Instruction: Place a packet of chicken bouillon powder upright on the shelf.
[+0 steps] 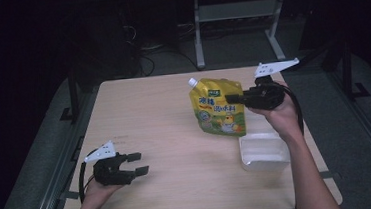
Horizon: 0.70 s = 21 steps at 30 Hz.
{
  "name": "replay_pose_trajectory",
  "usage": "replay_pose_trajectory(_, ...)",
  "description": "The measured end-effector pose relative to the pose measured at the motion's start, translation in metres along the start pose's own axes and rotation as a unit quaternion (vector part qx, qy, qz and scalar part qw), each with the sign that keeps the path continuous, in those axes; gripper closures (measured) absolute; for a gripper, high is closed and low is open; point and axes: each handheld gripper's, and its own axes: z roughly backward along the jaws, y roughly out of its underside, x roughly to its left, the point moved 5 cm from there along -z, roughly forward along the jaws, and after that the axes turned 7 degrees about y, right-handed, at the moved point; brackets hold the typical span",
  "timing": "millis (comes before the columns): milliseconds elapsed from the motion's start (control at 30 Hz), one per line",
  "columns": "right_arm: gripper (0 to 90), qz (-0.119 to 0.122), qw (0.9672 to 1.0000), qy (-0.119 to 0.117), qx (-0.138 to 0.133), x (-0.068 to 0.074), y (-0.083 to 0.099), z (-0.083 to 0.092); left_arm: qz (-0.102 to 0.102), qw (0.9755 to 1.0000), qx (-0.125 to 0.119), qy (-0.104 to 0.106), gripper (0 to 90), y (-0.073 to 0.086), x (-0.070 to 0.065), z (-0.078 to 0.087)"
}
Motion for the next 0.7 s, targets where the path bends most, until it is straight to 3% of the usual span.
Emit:
replay_pose_trajectory(233, 89.3, -0.003, 0.9999, 0.014, 0.004, -0.013, 0.002, 0.01, -0.001, 0.9999, 0.011, -0.005, 29.6, 0.004, -0.001, -0.003)
replay_pose_trajectory(700, 89.4, -0.019, 0.9984, 0.053, 0.003, -0.038, 0.009, 0.034, 0.006, 1.0, 0.005, -0.002, 28.5, 0.004, 0.001, 0.0)
